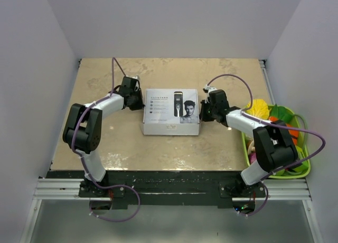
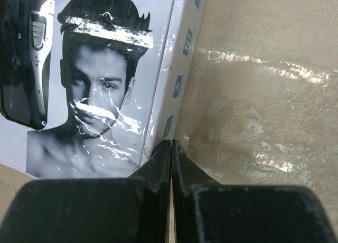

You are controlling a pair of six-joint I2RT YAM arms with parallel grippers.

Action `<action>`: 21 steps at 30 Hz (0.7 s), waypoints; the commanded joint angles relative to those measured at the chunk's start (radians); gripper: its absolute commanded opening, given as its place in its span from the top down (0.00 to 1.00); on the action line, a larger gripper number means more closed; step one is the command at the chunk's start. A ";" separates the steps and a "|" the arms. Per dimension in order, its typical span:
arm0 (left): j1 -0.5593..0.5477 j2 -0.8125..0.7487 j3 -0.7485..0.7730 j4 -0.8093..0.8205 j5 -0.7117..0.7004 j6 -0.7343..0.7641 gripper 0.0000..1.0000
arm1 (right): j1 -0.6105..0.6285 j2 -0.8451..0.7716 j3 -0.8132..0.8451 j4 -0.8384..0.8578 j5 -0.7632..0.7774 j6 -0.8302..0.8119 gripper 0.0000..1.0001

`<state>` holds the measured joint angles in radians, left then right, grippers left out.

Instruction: Sort the hair-cutting tools

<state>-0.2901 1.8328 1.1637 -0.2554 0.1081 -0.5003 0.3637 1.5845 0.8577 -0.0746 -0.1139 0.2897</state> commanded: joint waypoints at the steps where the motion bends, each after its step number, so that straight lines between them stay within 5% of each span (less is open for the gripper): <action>1: -0.049 -0.004 0.051 0.051 0.094 -0.004 1.00 | 0.038 -0.044 0.013 0.039 -0.047 0.014 1.00; 21: -0.047 -0.138 -0.070 -0.136 -0.137 0.009 1.00 | 0.038 -0.012 0.063 -0.042 0.112 -0.029 1.00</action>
<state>-0.3344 1.7336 1.1038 -0.3668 0.0219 -0.4965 0.3889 1.5814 0.8864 -0.1211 -0.0353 0.2737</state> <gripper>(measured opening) 0.027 0.007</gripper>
